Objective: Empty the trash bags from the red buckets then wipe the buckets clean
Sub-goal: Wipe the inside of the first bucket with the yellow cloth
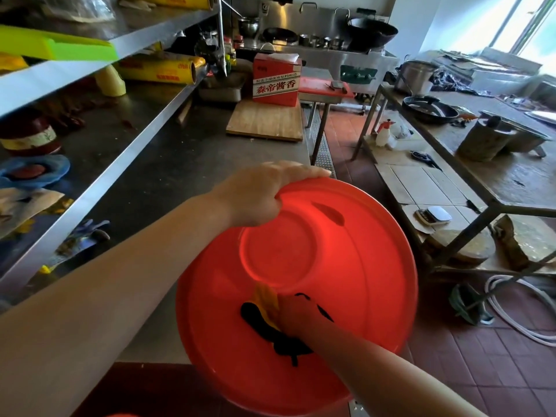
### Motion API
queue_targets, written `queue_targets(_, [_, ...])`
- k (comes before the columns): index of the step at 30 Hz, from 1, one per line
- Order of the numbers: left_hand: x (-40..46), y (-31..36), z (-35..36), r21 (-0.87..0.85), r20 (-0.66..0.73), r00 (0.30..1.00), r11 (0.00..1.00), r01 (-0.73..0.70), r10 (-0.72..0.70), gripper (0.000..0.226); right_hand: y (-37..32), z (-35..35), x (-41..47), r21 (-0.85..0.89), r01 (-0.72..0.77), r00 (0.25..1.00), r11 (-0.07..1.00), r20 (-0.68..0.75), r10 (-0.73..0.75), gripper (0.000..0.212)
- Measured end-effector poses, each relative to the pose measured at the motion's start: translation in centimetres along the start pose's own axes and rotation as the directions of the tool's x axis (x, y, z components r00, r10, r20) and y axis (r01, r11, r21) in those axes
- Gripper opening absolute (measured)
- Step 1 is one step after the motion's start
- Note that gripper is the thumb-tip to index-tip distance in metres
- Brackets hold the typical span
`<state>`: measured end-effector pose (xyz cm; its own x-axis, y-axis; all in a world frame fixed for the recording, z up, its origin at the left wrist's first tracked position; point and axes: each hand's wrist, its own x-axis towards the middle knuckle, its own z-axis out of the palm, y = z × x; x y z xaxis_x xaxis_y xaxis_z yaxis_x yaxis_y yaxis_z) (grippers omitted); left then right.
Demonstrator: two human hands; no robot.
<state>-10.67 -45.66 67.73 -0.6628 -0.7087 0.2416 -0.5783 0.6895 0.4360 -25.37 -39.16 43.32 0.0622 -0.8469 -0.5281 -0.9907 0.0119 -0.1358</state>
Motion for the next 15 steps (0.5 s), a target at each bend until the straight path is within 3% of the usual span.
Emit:
queue_targets(11, [-1.4, 0.6, 0.4, 0.099, -0.007, 0.999, 0.995, -0.031, 0.032, 0.081, -1.0, 1.2, 5.3, -0.135, -0.109, 0.993, 0.985, -0.066, 0.101, 0.048])
queue_targets(15, [-1.7, 0.2, 0.4, 0.125, -0.051, 0.998, 0.992, -0.034, 0.040, 0.073, -1.3, 0.1, 3.3, -0.129, -0.053, 0.998, 0.990, -0.033, 0.049, 0.048])
